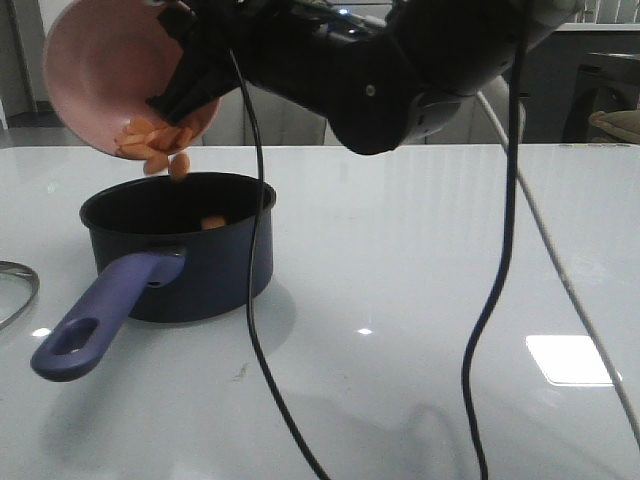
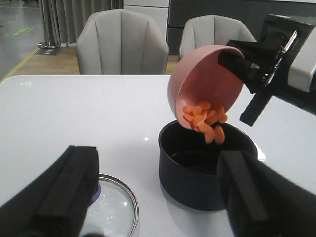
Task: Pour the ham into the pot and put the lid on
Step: 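Tilt the pink bowl with the right gripper to pour the orange slices into the saucepan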
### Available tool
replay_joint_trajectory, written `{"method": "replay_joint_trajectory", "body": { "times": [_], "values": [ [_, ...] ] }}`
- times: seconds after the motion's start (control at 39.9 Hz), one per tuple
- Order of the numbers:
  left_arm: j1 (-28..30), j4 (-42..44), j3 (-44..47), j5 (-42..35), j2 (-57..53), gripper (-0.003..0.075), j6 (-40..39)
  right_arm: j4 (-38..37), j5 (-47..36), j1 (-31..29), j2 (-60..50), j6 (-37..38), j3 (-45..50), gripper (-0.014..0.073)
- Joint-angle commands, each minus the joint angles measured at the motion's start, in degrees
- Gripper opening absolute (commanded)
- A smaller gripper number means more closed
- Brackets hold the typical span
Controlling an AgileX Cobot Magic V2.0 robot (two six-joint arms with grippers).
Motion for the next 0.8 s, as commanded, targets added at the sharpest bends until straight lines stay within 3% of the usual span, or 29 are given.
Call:
{"method": "replay_joint_trajectory", "body": {
  "times": [0.0,0.08,0.2,0.4,0.55,0.78],
  "values": [
    [-0.37,-0.10,-1.45,-4.82,0.50,0.0529,-0.08,6.21,-6.11,1.40,-2.54,-12.09,-1.60,0.0136],
    [-0.37,-0.10,-1.45,-4.82,0.50,0.0529,-0.08,9.29,-8.97,1.92,-1.47,-17.36,-1.60,0.0136],
    [-0.37,-0.10,-1.45,-4.82,0.50,0.0529,-0.08,11.14,-12.89,2.17,0.34,-17.87,-1.60,0.0136],
    [-0.37,-0.10,-1.45,-4.82,0.50,0.0529,-0.08,14.31,-10.96,2.53,0.35,-6.36,-1.71,0.0136],
    [-0.37,-0.10,-1.45,-4.82,0.50,0.0529,-0.08,14.38,-13.94,2.55,0.29,-6.62,-1.71,0.0136],
    [-0.37,-0.10,-1.45,-4.82,0.50,0.0529,-0.08,9.47,-18.35,2.55,0.18,-20.18,-1.71,0.0136]
  ]
}}
